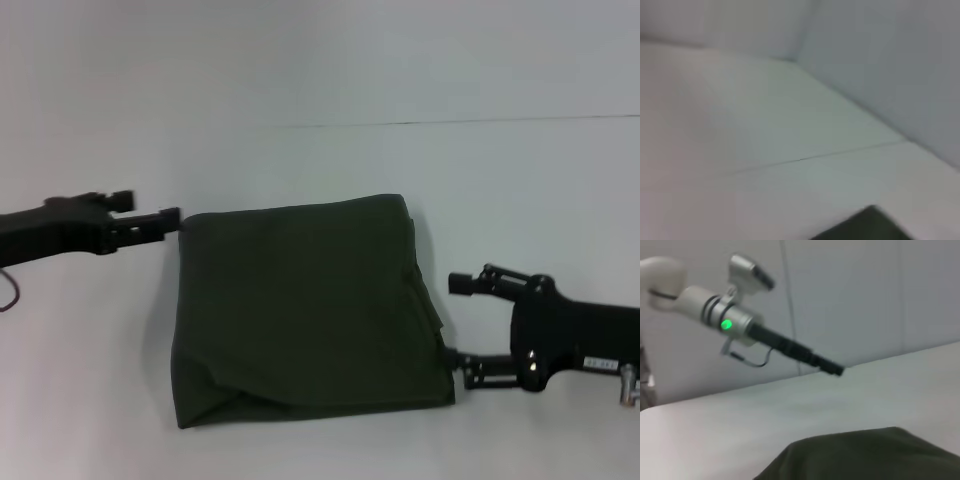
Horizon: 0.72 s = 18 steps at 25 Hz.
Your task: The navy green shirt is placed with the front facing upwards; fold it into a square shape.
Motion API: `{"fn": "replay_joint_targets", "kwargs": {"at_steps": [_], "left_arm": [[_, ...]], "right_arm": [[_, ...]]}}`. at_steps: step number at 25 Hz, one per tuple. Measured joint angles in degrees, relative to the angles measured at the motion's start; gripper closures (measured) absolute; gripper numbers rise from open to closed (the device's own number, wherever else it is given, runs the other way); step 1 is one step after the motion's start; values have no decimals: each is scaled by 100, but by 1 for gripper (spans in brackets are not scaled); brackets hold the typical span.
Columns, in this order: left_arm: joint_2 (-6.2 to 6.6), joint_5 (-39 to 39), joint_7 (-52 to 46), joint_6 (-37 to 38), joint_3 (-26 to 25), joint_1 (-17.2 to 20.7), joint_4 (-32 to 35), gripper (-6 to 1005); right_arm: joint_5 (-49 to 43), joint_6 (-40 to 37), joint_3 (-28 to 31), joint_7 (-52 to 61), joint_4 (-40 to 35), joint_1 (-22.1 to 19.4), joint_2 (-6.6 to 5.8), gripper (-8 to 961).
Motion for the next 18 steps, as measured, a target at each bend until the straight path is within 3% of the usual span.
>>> {"fn": "replay_joint_targets", "kwargs": {"at_steps": [6,10,18], "left_arm": [[282,-140,1410,1880,-24,-222,-461,103],[241,-131,2268,2910,-91,-36,-473,97],[72,181,2929,3136,-97,442,-459,97]], "right_arm": [[17,-255,-483,-435,248,-1,15,5],[15,-337,-577,-1075,833,71,24,5],[20,-152,-885,-1540,1545,272,36,7]]}}
